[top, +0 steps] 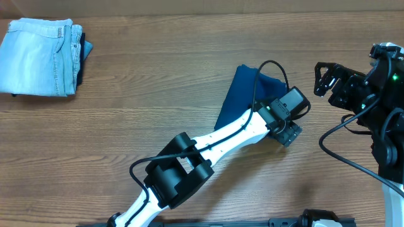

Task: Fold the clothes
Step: 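Fold the lifted left half rightward over the bundle, then release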

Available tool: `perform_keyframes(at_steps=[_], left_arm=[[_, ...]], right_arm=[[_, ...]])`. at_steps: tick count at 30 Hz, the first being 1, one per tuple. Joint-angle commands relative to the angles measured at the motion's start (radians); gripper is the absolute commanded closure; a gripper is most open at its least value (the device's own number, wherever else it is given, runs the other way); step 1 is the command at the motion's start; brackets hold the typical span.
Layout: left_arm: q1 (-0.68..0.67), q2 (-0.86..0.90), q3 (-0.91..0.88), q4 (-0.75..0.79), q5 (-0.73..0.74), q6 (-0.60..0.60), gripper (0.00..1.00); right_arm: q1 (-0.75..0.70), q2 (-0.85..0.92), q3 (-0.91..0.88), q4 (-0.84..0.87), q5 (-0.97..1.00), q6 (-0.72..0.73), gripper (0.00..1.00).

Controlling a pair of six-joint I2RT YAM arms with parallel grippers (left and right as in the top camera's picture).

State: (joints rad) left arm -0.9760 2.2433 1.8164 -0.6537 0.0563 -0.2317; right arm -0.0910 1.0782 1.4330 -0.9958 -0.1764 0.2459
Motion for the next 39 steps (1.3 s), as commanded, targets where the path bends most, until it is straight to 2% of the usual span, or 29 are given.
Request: perform_keyframes(at_steps=[1,5,12,17,22,27,29,34,35,36,38,39], left_arm=[[0.007,-0.003,0.034,-0.008,0.003,0.011,0.18],[0.016,-0.003,0.101,-0.065,-0.018,0.011,0.19],[0.000,-0.003,0.181,-0.113,0.046,0.003,0.21],[-0.005,-0.003,0.187,-0.163,-0.072,-0.043,0.20],[0.087,-0.003,0.190,-0.212,-0.062,-0.059,0.16],[0.190,0.000,0.189,-0.166,0.006,-0.033,0.20],[0.212,0.000,0.190,-0.197,0.051,-0.035,0.21],[0.286,-0.005,0.209,-0.327,0.011,-0.065,0.24],[0.313,-0.011,0.226,-0.357,0.011,-0.068,0.25],[0.331,-0.016,0.240,-0.375,0.011,-0.068,0.27],[0.378,-0.036,0.297,-0.425,0.011,-0.066,0.28],[0.397,-0.047,0.329,-0.447,0.011,-0.058,0.28]], right_arm=[[-0.005,-0.003,0.016,0.002,-0.004,-0.008,0.00],[-0.005,-0.003,0.016,0.002,-0.004,-0.008,0.00],[-0.005,-0.003,0.016,0.002,-0.004,-0.008,0.00],[-0.005,-0.003,0.016,-0.001,-0.004,-0.008,0.00],[-0.005,0.002,0.016,-0.012,-0.004,-0.007,0.00],[-0.005,0.045,0.015,-0.035,-0.004,0.042,0.00],[-0.005,0.068,0.015,-0.063,-0.005,0.049,0.00],[-0.005,0.135,0.014,-0.191,-0.031,0.071,0.05],[-0.005,0.151,0.014,-0.209,-0.038,0.057,0.12],[-0.005,0.162,0.014,-0.217,-0.049,0.052,0.30],[-0.005,0.196,0.010,-0.231,-0.134,0.052,0.76],[-0.005,0.211,0.003,-0.230,-0.180,0.038,0.90]])
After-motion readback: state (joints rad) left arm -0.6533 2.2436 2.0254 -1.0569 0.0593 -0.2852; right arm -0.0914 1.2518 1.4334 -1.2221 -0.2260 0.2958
